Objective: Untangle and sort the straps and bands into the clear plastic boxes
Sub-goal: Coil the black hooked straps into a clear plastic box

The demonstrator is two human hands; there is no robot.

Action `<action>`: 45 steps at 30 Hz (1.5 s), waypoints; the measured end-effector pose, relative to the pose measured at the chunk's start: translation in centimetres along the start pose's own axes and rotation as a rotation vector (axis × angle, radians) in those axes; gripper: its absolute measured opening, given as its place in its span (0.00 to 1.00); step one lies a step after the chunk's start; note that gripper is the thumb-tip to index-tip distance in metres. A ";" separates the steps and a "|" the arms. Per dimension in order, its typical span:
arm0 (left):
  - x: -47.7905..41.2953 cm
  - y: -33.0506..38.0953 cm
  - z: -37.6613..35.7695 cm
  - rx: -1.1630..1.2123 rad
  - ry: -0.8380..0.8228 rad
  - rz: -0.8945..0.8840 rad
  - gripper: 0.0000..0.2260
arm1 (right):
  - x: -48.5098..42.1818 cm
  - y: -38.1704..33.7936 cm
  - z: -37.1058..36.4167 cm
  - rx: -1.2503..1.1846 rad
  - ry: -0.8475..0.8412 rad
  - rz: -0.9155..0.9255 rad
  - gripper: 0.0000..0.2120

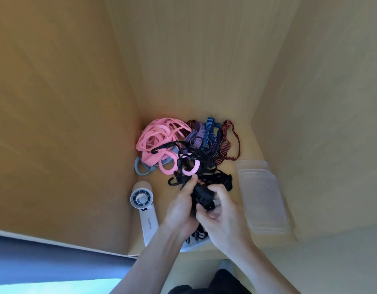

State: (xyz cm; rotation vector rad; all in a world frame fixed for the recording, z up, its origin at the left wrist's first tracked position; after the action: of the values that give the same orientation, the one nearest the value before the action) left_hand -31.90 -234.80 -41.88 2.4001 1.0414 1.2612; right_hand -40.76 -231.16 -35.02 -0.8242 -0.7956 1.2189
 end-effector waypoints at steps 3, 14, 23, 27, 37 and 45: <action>0.0 -0.9 -0.5 -0.005 -0.016 0.022 0.18 | 0.6 1.4 0.4 -0.070 0.019 -0.045 0.14; -0.2 -2.9 -1.2 0.000 -0.104 0.091 0.22 | 1.2 4.4 0.5 -0.087 -0.076 -0.193 0.17; -0.4 -1.3 -1.3 -0.038 -0.067 0.020 0.18 | 1.3 4.1 0.2 -0.313 -0.013 -0.217 0.16; -0.6 -1.1 -0.9 -0.024 -0.024 0.001 0.18 | 0.8 3.4 -0.8 -0.394 -0.064 -0.190 0.19; -0.6 0.0 -1.5 -0.295 -0.053 -0.082 0.22 | 0.9 3.8 -0.2 -0.462 -0.033 -0.150 0.16; -0.3 0.8 -2.1 -0.423 -0.096 -0.216 0.11 | 0.9 4.1 0.8 -0.476 0.036 -0.157 0.16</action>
State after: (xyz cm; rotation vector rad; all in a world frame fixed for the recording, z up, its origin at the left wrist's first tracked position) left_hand -33.32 -235.85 -40.38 1.9539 0.8742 1.1439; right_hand -43.21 -229.61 -38.13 -1.1399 -1.1209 0.8818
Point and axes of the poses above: each hand's wrist, its own x-axis away from the middle knuckle, its own z-axis out of the back of the hand, y = z × x, the point moved 10 cm from there along -x, towards the middle knuckle, and after that the axes turned 3 degrees about -y, right-handed, at the moved point
